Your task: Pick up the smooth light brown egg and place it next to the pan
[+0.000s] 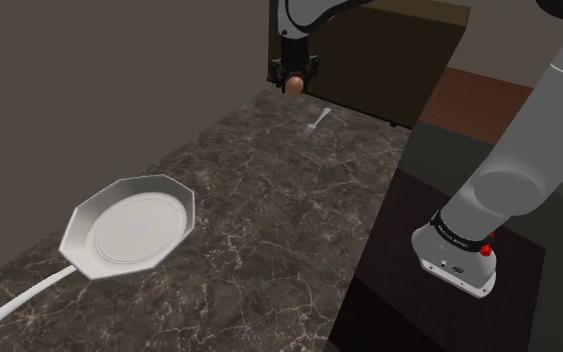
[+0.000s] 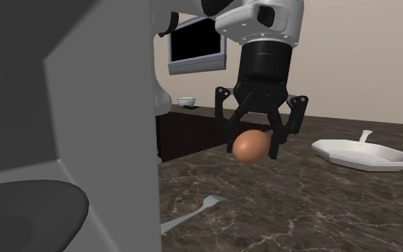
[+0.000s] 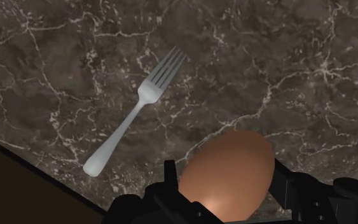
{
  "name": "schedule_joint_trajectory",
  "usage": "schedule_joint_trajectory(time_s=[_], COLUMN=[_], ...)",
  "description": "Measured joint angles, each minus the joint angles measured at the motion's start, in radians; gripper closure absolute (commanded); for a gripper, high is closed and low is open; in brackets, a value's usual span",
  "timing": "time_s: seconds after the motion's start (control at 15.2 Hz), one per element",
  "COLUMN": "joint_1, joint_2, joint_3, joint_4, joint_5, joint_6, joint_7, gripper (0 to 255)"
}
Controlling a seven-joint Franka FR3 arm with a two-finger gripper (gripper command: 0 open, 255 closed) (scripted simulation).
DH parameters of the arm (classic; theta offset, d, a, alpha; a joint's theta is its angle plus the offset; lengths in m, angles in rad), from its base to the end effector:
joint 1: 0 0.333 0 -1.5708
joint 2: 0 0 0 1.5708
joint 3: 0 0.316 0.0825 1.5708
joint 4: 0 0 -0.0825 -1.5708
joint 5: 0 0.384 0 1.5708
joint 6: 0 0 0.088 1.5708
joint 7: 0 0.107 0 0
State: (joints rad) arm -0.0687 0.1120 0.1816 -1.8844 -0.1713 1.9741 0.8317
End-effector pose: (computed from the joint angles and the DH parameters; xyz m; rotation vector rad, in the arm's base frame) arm 0.5847 0.0524 0.4471 2.8522 -0.9623 0.0671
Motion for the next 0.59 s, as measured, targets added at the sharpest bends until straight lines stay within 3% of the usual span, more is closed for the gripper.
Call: schedule_joint_trajectory(time_s=[0.59], joint_1=[0.088], joint_2=[-0.023], joint_3=[0.074], joint_4=[-0.01], joint_5=[0.005], joint_6=[-0.035], joint_7=[0.154], gripper=[255])
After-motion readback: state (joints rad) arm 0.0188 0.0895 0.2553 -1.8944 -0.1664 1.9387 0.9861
